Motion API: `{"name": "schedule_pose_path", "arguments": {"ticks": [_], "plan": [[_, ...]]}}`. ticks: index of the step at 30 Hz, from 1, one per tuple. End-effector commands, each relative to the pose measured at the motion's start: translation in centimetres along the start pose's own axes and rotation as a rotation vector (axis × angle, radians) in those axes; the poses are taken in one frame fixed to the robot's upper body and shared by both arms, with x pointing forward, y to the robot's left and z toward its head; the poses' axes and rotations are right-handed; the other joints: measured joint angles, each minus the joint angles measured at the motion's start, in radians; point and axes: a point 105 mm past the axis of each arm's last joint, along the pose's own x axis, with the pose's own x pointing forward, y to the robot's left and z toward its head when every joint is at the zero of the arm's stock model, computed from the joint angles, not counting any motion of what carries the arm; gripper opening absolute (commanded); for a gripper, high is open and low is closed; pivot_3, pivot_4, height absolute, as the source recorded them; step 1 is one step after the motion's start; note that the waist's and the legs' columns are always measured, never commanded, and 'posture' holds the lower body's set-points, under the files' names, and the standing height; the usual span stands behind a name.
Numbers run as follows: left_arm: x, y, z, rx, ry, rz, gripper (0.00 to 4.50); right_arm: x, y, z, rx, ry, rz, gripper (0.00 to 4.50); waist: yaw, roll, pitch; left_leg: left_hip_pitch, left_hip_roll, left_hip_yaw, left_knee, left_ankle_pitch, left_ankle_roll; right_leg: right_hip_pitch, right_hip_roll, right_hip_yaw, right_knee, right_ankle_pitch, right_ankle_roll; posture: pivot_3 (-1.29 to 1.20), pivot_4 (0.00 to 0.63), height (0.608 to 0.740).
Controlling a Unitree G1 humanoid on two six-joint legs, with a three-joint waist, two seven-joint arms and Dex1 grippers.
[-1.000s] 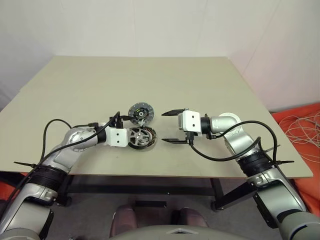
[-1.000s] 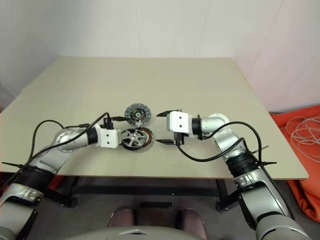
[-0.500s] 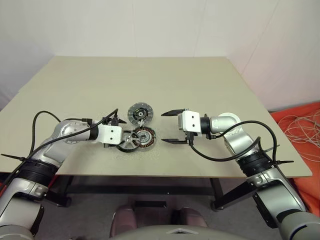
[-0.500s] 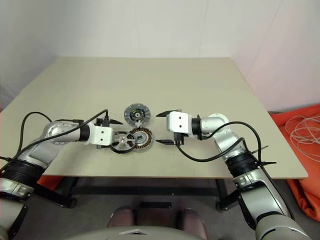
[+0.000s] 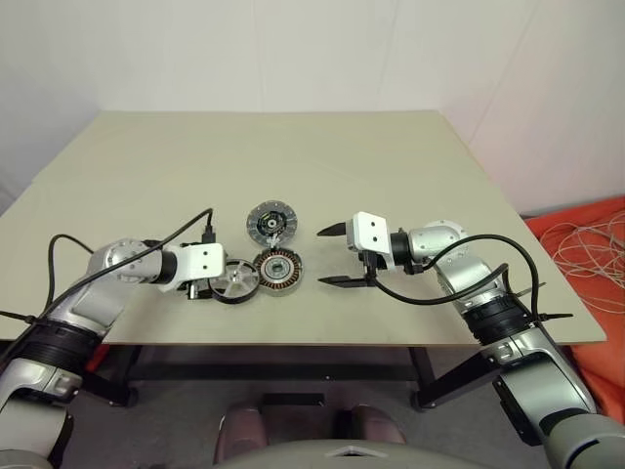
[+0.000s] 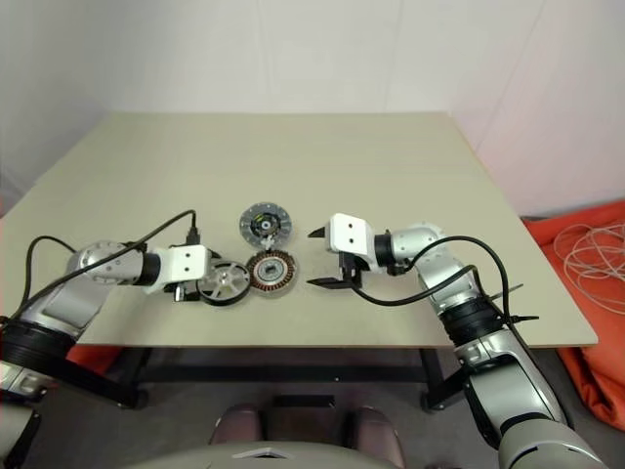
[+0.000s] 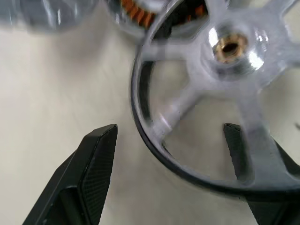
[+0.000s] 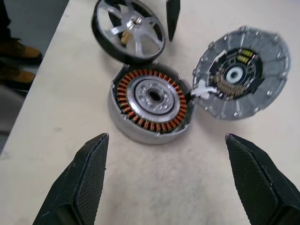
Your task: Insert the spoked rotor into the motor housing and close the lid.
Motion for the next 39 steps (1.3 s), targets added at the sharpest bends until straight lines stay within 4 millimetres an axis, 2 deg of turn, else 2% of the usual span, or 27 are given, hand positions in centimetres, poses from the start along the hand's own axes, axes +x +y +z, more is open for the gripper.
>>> {"name": "schedule_pose_path", "arguments": {"ticks": [1,4,10,14,20,24,26,28,32,36,39], "plan": [[-1.2,-0.7,-1.5,-0.131,0.083,-0.043,3.84,-0.4,-0.9,2.1,-0.034,-0.042,-0.009,4.5,0.0,0.0,0.0,0.0,0.0,0.0,0.0,0.0,0.0,0.0,0.0,0.0,0.0,0.0,0.0,0.0,0.0,0.74],[-1.9,-0.7,-1.6,-0.277,0.058,-0.04,3.84,-0.4,-1.0,2.1,-0.011,-0.038,-0.011,4.5,-0.001,0.001,0.0,0.001,0.0,0.0,0.0,0.0,0.0,0.0,0.0,0.0,0.0,0.0,0.0,0.0,0.0,0.74],[-3.4,-0.2,-1.5,-0.462,0.001,-0.021,3.84,-0.3,-1.4,2.8,0.101,-0.072,-0.014,4.5,0.004,0.001,0.0,0.003,0.0,0.0,0.0,0.0,0.0,0.0,0.0,0.0,0.0,0.0,0.0,0.0,0.0,0.74],[-4.4,0.3,-1.8,-0.57,-0.047,0.028,3.84,-0.4,-2.4,4.1,0.343,-0.131,-0.034,4.5,0.004,0.001,0.001,0.003,0.0,0.0,0.0,0.0,0.0,0.0,0.0,0.0,0.0,0.0,0.0,0.0,0.0,0.74],[-5.6,0.2,-1.9,-0.795,-0.187,0.09,3.84,0.0,-2.1,5.8,0.691,-0.124,0.005,4.5,0.006,0.002,0.001,0.003,0.0,-0.001,0.0,0.0,0.0,0.001,0.0,0.0,0.0,0.0,-0.001,0.0,0.0,0.74],[-6.2,-0.6,-2.9,-0.889,-0.194,0.149,3.84,0.5,-1.0,5.5,1.081,0.024,0.089,4.5,0.006,0.003,0.002,0.004,0.0,-0.001,0.0,0.0,0.0,0.001,0.0,0.0,0.0,0.0,0.0,0.0,0.0,0.74],[-6.4,-1.2,-2.8,-0.897,-0.215,0.15,3.84,0.7,-0.3,6.0,1.219,0.01,0.173,4.5,0.008,0.003,0.002,0.004,0.0,-0.001,0.0,0.0,-0.001,0.001,0.001,-0.001,0.0,-0.001,0.0,0.0,0.0,0.74],[-6.6,-1.4,-2.6,-0.906,-0.242,0.158,3.84,0.9,0.5,6.2,1.276,-0.006,0.246,4.5,0.014,0.003,0.002,0.005,0.0,-0.001,0.0,0.0,-0.001,0.002,0.0,-0.001,-0.002,-0.001,0.0,0.0,0.0,0.74],[-6.7,-1.7,-3.1,-0.929,-0.247,0.186,3.84,2.3,1.2,6.0,1.348,-0.01,0.273,4.5,0.018,0.004,0.002,0.005,0.0,-0.002,-0.001,0.0,-0.001,0.005,0.0,-0.001,-0.007,-0.001,0.0,0.0,0.0,0.74],[-6.4,-2.3,-3.8,-0.907,-0.211,0.2,3.84,3.8,1.7,5.3,1.388,0.032,0.226,4.5,0.014,0.004,0.002,0.007,0.0,-0.001,-0.003,0.0,-0.001,0.005,0.001,-0.001,-0.007,-0.001,0.0,0.0,0.0,0.74],[-6.0,-2.2,-3.9,-0.902,-0.221,0.218,3.84,4.0,1.5,5.3,1.391,0.032,0.195,4.5,0.016,0.004,0.002,0.006,0.0,-0.002,-0.004,0.0,-0.001,0.005,0.001,-0.001,-0.008,-0.001,0.001,0.0,0.0,0.74]]}}
